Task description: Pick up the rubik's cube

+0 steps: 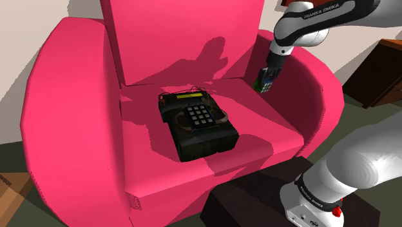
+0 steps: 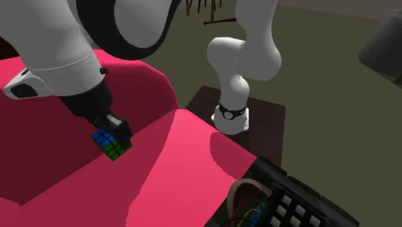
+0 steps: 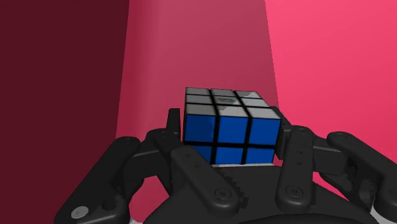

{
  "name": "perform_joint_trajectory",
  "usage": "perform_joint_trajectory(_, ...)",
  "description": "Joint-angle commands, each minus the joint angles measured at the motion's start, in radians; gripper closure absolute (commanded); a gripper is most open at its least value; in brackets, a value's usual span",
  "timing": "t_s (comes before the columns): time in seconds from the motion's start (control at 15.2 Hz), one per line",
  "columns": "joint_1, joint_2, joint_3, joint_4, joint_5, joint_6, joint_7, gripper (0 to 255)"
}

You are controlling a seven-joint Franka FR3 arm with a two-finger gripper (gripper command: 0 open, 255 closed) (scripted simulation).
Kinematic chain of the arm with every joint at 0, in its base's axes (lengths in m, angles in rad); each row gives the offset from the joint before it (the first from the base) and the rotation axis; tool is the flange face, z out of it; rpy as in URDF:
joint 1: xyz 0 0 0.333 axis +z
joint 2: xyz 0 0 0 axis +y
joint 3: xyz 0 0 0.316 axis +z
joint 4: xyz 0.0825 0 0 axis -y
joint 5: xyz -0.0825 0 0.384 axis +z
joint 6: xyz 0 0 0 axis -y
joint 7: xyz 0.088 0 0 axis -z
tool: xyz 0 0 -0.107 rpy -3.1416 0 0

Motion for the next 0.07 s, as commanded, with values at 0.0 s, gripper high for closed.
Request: perform_joint_trajectory(0.0, 0.0, -0.005, 0.001, 0.004, -0.001, -0.009, 0.001, 255)
